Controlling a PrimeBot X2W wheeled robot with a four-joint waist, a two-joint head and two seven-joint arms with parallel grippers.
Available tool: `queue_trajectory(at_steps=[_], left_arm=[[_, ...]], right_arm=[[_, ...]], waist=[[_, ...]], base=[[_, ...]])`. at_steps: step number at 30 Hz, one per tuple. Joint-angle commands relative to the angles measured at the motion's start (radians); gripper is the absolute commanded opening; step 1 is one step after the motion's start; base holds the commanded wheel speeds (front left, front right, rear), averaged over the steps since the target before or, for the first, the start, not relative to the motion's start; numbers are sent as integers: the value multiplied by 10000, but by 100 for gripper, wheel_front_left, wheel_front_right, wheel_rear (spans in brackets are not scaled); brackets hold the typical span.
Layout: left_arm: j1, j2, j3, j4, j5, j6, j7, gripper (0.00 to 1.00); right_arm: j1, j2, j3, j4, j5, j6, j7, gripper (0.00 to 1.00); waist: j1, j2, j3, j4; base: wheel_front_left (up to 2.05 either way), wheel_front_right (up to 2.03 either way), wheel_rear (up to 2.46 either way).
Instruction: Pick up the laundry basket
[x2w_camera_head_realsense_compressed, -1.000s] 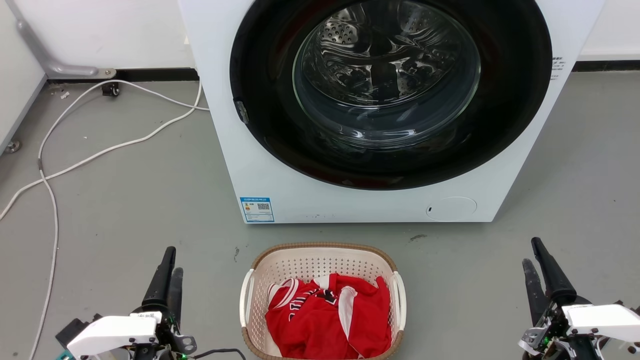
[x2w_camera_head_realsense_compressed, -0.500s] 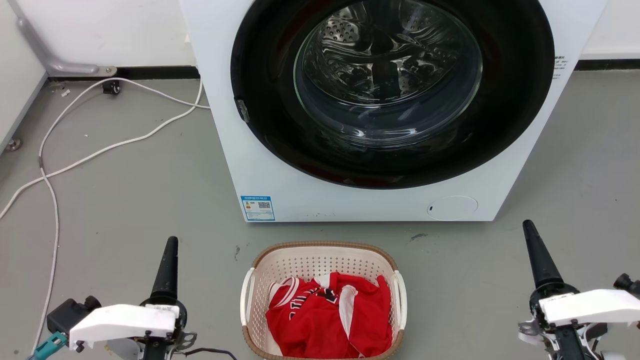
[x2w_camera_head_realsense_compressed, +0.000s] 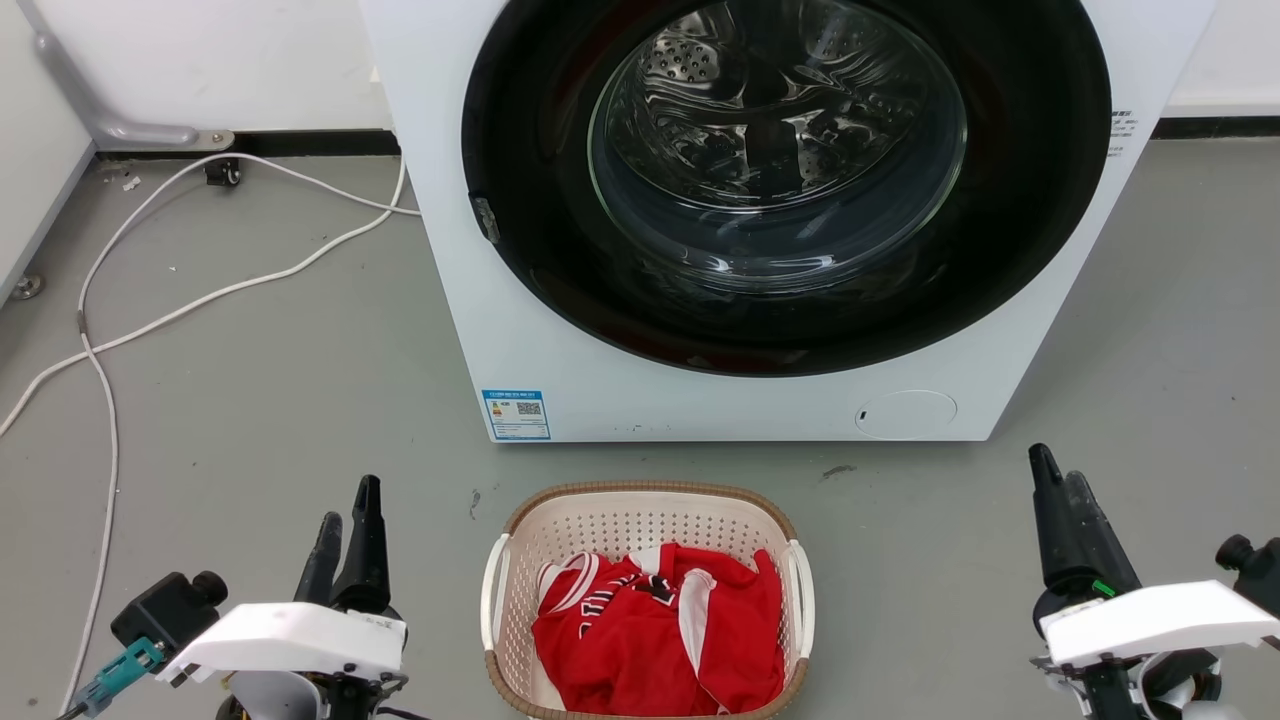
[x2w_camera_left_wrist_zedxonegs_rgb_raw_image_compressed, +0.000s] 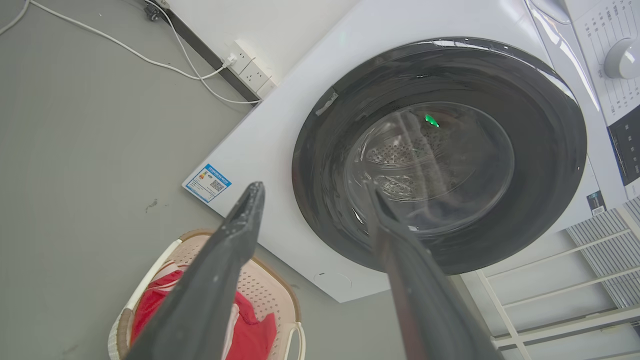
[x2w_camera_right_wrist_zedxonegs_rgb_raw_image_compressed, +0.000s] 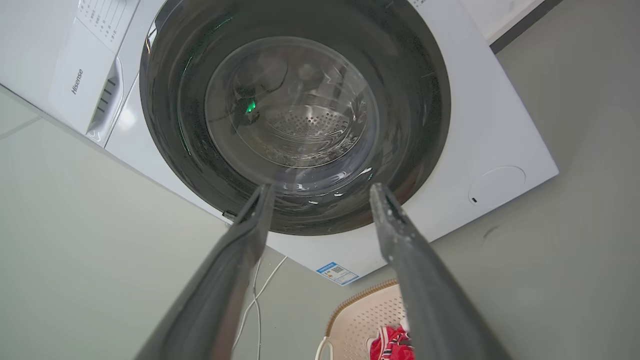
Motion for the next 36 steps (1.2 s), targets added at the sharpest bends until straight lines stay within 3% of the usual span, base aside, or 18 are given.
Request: queue_trajectory(at_steps=[1,20,36], left_arm=[[-19,142,-102,-243,434,117,-120,100],[237,561,-817,-630,2948,951,-765,100],[541,501,-827,-918,4569,1074,-1202,100]], right_arm=[[-51,-35,67,-231,-569,0,-120,100],[205,-39,197,-436,-3622,0,-771,100],[435,-42,342,-677,-5420,0,-1215,100]], waist=[[0,0,1,2],[0,0,-26,21],[0,0,-37,49]], base=[[0,0,0],[0,0,0],[0,0,0]])
